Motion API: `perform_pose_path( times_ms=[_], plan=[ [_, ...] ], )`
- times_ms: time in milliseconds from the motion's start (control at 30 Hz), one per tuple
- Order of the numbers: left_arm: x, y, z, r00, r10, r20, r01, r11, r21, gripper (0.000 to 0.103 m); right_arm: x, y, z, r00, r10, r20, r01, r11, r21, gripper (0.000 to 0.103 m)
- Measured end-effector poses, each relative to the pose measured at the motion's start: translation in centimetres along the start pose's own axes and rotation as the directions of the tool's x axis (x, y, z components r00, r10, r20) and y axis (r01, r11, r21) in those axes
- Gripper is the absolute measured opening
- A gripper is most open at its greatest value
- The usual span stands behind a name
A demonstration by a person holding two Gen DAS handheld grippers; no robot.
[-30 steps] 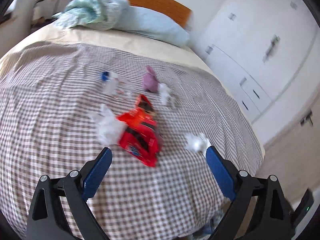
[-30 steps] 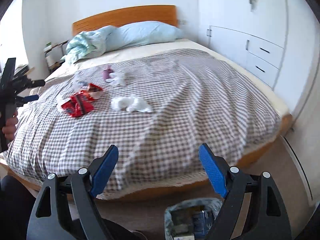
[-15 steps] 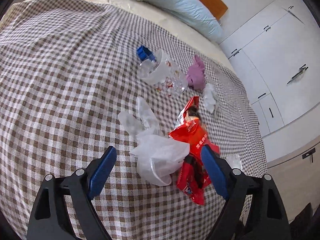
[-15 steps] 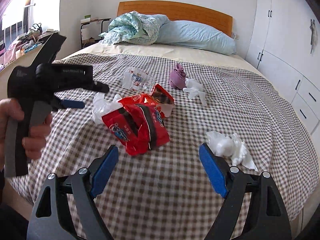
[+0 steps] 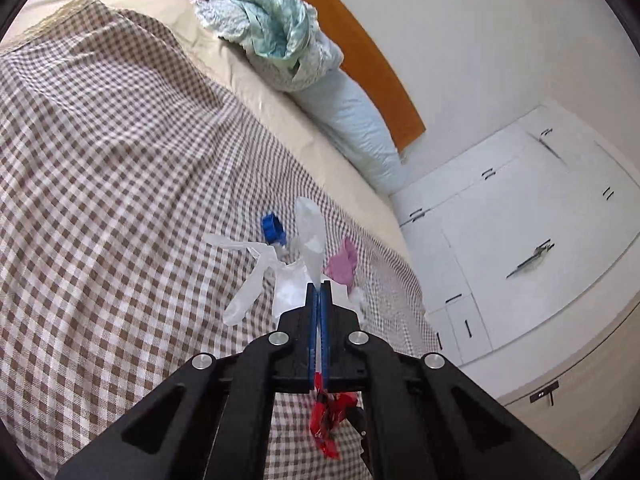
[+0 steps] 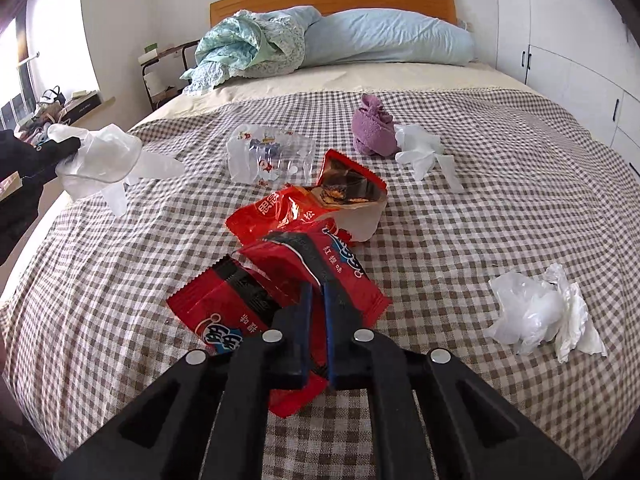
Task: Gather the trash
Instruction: 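Grasp the red snack bag with the right tool while the left grasps the plastic glove, then carry the glove and red bag to the bin and open both tools over it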
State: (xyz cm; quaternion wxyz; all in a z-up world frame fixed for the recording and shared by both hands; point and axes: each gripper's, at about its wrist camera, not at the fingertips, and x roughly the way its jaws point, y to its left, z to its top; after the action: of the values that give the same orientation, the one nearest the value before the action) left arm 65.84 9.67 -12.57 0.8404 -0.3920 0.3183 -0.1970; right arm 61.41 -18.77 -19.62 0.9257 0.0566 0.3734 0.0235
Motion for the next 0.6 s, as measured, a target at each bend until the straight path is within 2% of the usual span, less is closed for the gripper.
perform_pose_path(
  times_ms=[67,133,200,300,433,600],
  plan=[
    [-0.8,-0.2,0.0,0.999,0.000,0.035,0.000,1.000,-0.016,0.000,-1.0,-0.3,0.5,0.999,0.015,0.034,-0.015,1.000,0.017,0.002],
    [-1.5,-0.3,0.3,0.996,0.055,0.067,-0.054,0.998,-0.015,0.000,-2.6,-0.5,1.0,0.997,0.027,0.073,-0.029,0.999,0.032,0.001],
    [-1.8,-1.1,0.1,0.988,0.115,0.107,-0.118,0.993,0.024,0.000,-4.1,-0.8,1.6,0.994,0.060,0.091,-0.065,0.997,0.047,0.001],
    [-1.6,-2.5,-0.6,0.985,0.145,0.093,-0.155,0.982,0.108,0.000,-6.4,-1.0,2.1,0.991,0.060,0.123,-0.063,0.998,0.021,0.001],
    [-1.3,-3.5,-1.3,0.988,0.133,0.081,-0.143,0.979,0.142,0.000,-9.4,-2.2,2.5,0.985,0.048,0.164,-0.054,0.998,0.031,0.001],
    [-2.9,-7.4,-4.2,0.993,0.093,0.070,-0.106,0.972,0.211,0.000,-13.1,-3.9,2.0,0.981,0.056,0.186,-0.074,0.993,0.090,0.001]
  ],
)
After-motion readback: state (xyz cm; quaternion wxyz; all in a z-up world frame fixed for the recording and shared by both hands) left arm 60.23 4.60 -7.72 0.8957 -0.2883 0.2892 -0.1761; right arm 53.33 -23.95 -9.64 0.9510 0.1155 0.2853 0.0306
